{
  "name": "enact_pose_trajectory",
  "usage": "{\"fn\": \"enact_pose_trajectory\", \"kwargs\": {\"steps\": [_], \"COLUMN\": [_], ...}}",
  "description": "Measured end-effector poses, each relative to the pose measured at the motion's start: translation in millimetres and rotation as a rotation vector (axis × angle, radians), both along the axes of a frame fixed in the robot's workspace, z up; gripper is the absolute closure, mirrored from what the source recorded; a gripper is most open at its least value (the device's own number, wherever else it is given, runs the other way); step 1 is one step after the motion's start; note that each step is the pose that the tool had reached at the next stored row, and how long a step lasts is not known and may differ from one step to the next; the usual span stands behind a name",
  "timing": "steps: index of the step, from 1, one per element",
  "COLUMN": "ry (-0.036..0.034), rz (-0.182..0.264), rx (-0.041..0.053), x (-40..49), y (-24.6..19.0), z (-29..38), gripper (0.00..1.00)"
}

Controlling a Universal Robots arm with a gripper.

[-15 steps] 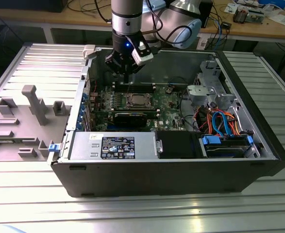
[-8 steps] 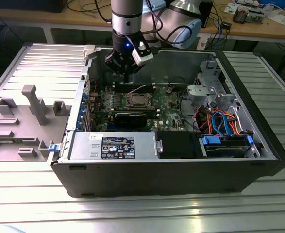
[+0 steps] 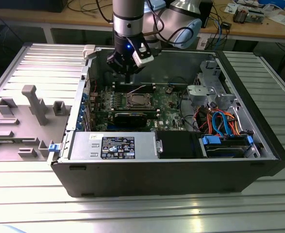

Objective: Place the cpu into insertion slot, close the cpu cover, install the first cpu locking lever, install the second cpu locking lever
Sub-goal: 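Install the first cpu locking lever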

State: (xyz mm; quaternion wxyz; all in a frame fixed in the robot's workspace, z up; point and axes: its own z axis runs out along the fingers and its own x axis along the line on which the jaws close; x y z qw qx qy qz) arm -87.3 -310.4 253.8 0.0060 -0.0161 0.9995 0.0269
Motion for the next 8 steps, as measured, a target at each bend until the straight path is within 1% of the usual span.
{"fn": "enact_pose_trajectory", "kwargs": {"steps": [1, 2, 6, 8], "ry": [-0.0033, -0.0041, -0.0043, -0.0043], "rz": [-0.006, -0.012, -0.041, -0.044], "rx": [0.0001, 0.0, 0.0002, 0.0001], "x": [0.3, 0.5, 2.4, 5.6], "y": [0.0, 0.0, 0.0, 0.0], "z": [-0.2, -0.4, -2.4, -4.8], "gripper": [0.89, 0.89, 0.89, 0.89]}}
